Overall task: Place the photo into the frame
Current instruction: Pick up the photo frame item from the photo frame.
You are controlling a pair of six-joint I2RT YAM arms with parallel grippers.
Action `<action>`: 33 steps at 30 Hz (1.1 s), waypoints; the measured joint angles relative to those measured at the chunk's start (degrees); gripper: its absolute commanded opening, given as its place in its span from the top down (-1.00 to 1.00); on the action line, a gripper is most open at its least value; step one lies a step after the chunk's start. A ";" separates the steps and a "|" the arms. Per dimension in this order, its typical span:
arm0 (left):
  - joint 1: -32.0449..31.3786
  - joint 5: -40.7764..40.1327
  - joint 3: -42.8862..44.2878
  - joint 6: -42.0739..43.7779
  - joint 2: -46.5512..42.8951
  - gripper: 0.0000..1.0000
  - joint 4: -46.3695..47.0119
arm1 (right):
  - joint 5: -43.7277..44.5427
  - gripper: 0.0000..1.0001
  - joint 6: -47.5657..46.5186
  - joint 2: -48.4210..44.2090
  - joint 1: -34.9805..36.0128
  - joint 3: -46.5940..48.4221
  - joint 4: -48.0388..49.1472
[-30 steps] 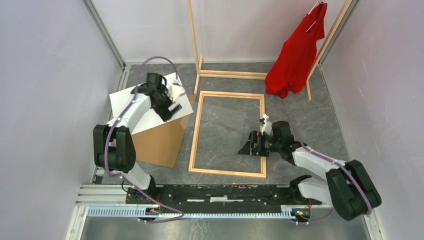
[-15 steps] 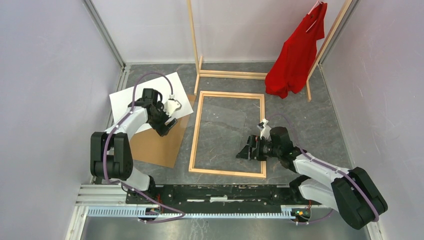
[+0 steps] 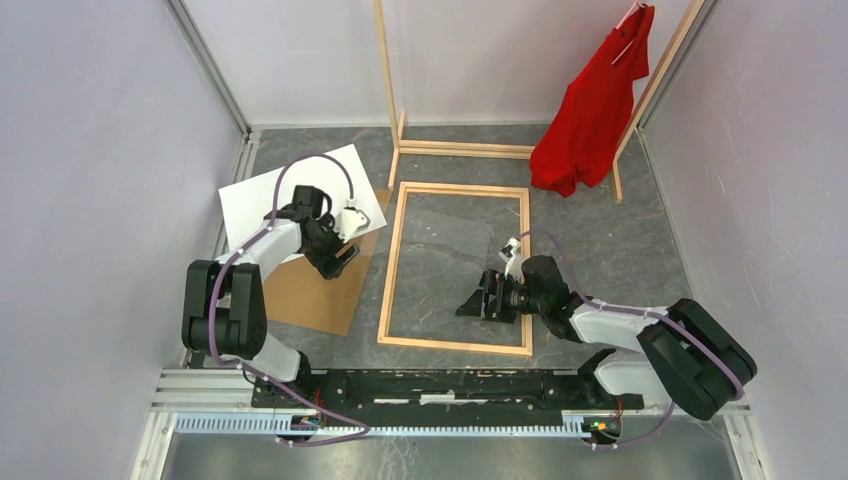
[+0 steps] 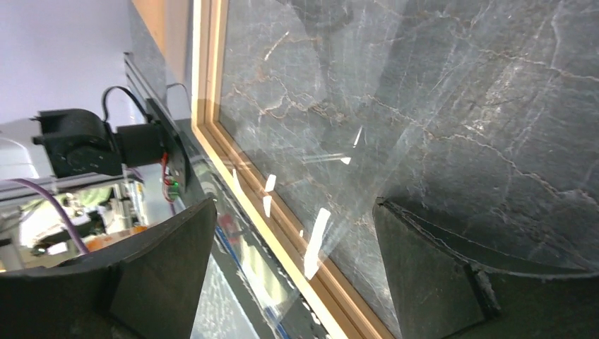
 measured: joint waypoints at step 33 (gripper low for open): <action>-7.19 1.38 0.20 -2.73 3.43 -0.52 1.57 | 0.70 0.05 26.69 14.05 1.42 -10.40 50.66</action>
